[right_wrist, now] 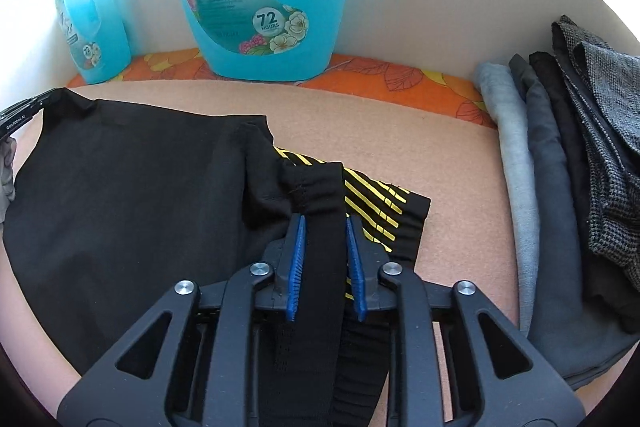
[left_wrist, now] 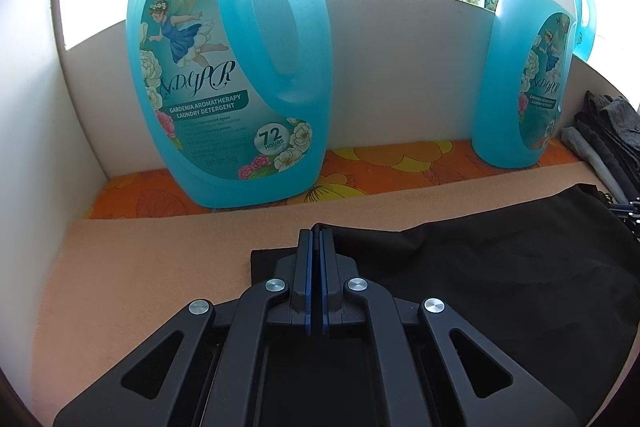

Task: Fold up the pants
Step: 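Lift the pants edge with both grippers and fold it over toward the bottles, then lower the folded edge onto the pants and open both grippers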

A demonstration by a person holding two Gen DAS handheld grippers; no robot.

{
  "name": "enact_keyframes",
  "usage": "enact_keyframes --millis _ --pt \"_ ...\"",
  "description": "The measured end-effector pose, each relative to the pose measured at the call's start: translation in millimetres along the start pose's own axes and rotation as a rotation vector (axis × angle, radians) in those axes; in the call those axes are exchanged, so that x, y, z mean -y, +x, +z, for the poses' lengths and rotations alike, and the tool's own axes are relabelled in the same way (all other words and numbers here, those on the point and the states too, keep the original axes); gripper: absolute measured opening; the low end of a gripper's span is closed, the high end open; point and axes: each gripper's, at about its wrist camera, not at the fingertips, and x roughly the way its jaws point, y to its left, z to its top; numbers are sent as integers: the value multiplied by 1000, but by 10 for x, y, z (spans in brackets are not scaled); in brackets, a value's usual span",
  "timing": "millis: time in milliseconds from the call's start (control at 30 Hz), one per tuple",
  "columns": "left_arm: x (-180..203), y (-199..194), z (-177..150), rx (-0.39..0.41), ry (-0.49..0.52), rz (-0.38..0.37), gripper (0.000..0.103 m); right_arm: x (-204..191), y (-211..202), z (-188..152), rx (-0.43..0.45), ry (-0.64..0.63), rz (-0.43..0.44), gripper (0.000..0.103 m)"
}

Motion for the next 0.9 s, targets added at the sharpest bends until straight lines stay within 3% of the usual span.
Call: enact_keyframes --millis 200,367,633,733,767,833,900 --pt "-19 -108 41 29 -2 6 2 152 -422 -36 123 108 -101 4" --pt "-54 -48 85 22 -4 26 2 339 -267 8 60 135 -134 4" --pt "-51 176 116 -22 13 82 2 299 -32 7 17 87 -214 4" --pt "-48 166 149 -28 31 106 5 327 -48 21 -1 98 -207 7" --pt "-59 162 162 -38 35 110 11 335 -75 24 -3 102 -201 9" --pt "-89 105 186 -31 37 132 21 331 -168 13 5 96 -226 17" --pt "-119 7 212 -19 35 134 22 292 -324 -9 32 78 -250 23"
